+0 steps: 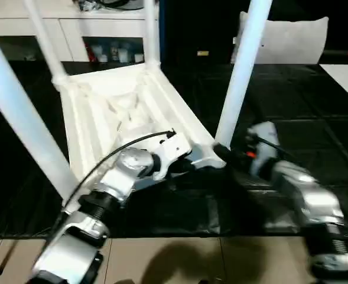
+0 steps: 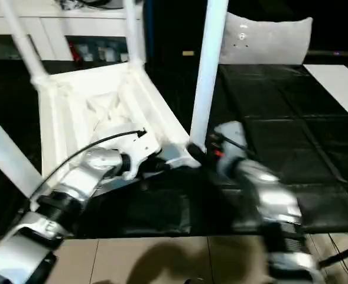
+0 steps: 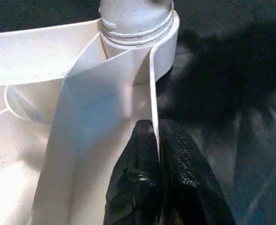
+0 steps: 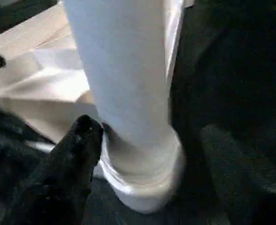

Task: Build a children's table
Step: Rotate leg to tighten

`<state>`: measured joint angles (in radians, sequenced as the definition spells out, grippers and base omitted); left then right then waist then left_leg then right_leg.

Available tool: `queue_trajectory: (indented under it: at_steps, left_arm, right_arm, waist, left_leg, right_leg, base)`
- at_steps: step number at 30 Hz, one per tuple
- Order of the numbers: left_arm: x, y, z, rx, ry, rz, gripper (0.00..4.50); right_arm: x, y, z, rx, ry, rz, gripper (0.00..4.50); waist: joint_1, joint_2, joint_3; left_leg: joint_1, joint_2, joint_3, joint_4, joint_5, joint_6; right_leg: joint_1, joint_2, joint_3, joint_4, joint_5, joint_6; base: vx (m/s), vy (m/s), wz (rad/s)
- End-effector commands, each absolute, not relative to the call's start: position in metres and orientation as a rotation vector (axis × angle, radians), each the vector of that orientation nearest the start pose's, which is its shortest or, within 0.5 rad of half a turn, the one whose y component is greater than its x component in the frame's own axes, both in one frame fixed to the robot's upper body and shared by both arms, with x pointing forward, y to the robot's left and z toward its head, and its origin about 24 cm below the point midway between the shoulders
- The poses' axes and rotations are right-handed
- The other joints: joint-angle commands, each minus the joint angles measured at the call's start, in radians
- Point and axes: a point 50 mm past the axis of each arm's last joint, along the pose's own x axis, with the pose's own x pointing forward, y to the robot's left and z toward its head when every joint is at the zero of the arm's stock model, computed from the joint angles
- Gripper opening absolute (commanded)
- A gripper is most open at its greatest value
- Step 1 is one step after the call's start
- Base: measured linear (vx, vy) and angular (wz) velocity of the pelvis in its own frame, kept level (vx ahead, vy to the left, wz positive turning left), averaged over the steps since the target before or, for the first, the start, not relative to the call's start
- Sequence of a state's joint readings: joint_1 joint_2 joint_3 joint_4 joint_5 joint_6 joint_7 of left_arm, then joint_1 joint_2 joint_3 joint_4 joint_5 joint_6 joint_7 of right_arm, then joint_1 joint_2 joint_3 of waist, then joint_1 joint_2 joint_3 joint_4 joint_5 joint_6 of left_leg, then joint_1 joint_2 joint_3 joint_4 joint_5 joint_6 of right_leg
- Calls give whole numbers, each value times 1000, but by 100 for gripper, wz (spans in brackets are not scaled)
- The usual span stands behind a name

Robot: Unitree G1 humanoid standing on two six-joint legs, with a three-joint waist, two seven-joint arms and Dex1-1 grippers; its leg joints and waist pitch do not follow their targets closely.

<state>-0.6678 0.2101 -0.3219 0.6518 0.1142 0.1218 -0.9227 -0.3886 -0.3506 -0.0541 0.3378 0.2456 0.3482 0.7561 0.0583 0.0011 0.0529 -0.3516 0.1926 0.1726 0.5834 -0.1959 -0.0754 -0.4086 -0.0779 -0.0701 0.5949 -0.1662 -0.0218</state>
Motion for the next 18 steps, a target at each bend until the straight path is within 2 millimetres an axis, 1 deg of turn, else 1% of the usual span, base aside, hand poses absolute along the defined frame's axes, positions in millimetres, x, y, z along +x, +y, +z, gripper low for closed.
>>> queue_trajectory:
  at_steps: [1, 2, 3, 5, 6, 7, 8, 11, 13, 14, 15, 16, 17, 18]
  left_arm:
    - [330, 84, 51, 507, 367, -1227, 0]
    - [328, 87, 52, 516, 357, -1271, 0]
    - [325, 89, 52, 527, 344, -1319, 0]
    - [322, 90, 53, 540, 334, -1386, 0]
    - [321, 91, 53, 545, 337, -1397, 0]
    - [319, 92, 52, 553, 339, -1421, 0]
    - [314, 95, 52, 572, 347, -1500, 0]
    - [311, 96, 52, 576, 348, -1544, 0]
    - [309, 97, 52, 589, 355, -1582, 0]
    - [309, 98, 52, 590, 355, -1582, 0]
    - [307, 98, 52, 607, 358, -1614, 0]
    - [307, 98, 52, 607, 358, -1614, 0]
    - [307, 98, 52, 614, 358, -1629, 0]
    - [305, 98, 53, 606, 363, -1663, 0]
  right_arm:
    - [310, -194, 66, 43, 265, 730, 396]
    - [307, -198, 69, 28, 265, 785, 399]
    - [304, -202, 71, 13, 273, 836, 408]
    - [300, -206, 71, -24, 300, 899, 434]
    - [299, -208, 71, -35, 307, 911, 444]
    - [297, -210, 71, -52, 317, 928, 444]
    - [294, -214, 72, -105, 322, 983, 447]
    - [291, -213, 73, -155, 314, 1036, 447]
    - [287, -213, 73, -159, 328, 1117, 447]
    - [287, -213, 73, -159, 328, 1118, 447]
    - [285, -214, 74, -144, 332, 1165, 431]
    - [285, -214, 74, -144, 332, 1165, 421]
    - [285, -215, 76, -119, 332, 1178, 421]
    - [283, -214, 77, -82, 337, 1215, 421]
  waist:
    - [7, -18, -67]
    - [8, -18, -67]
    - [10, -10, -67]
    - [11, -14, -67]
    - [14, -14, -68]
    - [18, -13, -69]
    - [22, -13, -68]
    - [34, -15, -69]
    - [39, -12, -68]
    - [40, -13, -68]
    - [42, -16, -68]
    - [43, -15, -68]
    - [46, -20, -68]
    - [49, -19, -67]
  left_leg:
    - [-8, 25, -2, -57, -130, 88]
    - [-6, 26, -2, -57, -133, 89]
    - [-4, 27, -3, -56, -135, 94]
    - [-5, 29, -2, -56, -132, 97]
    - [-3, 31, -2, -55, -128, 97]
    - [-3, 31, -2, -55, -127, 97]
    - [-1, 33, -2, -55, -131, 98]
    - [0, 35, 2, -54, -131, 95]
    - [1, 38, 1, -54, -135, 97]
    - [1, 38, 1, -54, -133, 97]
    - [1, 38, 1, -54, -134, 98]
    - [0, 38, 0, -54, -138, 98]
    - [-1, 37, 0, -54, -139, 99]
    - [0, 38, 1, -54, -138, 96]
  right_leg:
    - [65, -63, 41, -74, -258, -177]
    - [64, -63, 41, -75, -266, -178]
    - [63, -63, 42, -75, -264, -182]
    - [63, -61, 42, -72, -241, -189]
    - [63, -62, 42, -70, -225, -199]
    - [62, -62, 41, -68, -219, -202]
    - [61, -63, 41, -68, -216, -208]
    - [60, -64, 43, -62, -198, -218]
    - [60, -63, 42, -61, -194, -226]
    - [60, -63, 42, -60, -192, -226]
    - [61, -64, 42, -61, -193, -226]
    - [62, -65, 41, -60, -199, -226]
    - [62, -65, 41, -60, -212, -220]
    - [60, -66, 42, -62, -228, -213]
  base:
    - [0, 0, 0]
    - [0, 0, 0]
    - [0, 0, 0]
    - [0, 0, 0]
    - [0, 0, 0]
    - [0, 0, 0]
    - [0, 0, 0]
    - [0, 0, 0]
    - [0, 0, 0]
    - [0, 0, 0]
    - [0, 0, 0]
    - [0, 0, 0]
    - [0, 0, 0]
    - [0, 0, 0]
